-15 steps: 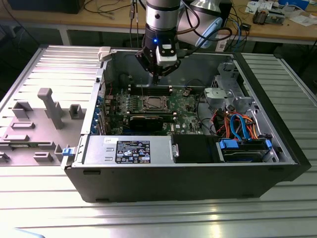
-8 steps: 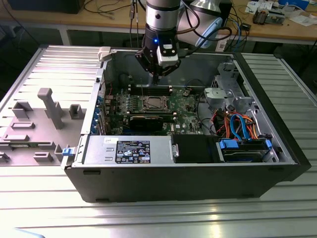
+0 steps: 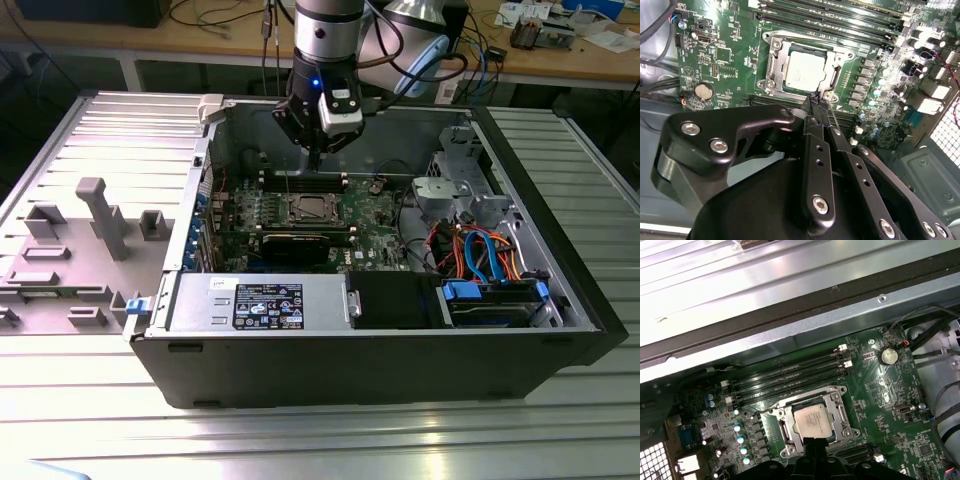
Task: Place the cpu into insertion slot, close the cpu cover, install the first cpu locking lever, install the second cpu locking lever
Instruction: 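Install the first cpu locking lever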
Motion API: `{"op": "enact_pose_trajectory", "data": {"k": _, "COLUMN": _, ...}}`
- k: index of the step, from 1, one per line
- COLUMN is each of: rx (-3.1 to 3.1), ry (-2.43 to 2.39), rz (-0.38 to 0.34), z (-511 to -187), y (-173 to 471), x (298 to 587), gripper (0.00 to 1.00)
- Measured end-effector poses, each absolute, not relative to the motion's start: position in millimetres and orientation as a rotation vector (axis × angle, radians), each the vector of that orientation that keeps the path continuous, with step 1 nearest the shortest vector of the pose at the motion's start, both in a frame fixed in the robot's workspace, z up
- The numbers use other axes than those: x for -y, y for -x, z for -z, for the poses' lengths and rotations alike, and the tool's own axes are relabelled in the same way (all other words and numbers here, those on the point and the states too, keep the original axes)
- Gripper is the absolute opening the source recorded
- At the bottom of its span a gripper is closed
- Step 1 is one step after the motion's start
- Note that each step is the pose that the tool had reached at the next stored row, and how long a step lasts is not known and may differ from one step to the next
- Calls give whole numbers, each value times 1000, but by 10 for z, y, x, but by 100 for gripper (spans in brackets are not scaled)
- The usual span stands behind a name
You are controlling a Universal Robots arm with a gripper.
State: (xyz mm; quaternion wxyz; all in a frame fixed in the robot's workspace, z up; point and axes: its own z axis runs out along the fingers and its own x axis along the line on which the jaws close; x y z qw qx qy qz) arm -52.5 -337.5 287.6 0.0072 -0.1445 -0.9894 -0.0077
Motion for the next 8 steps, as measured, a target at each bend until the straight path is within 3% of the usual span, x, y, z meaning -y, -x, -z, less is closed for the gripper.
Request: {"op": "enact_pose_trajectory", "data": {"k": 8, "rx": 3107, "ry": 345, "rz": 23, "z": -2875, "y": 531, "x": 3375, "gripper": 11}}
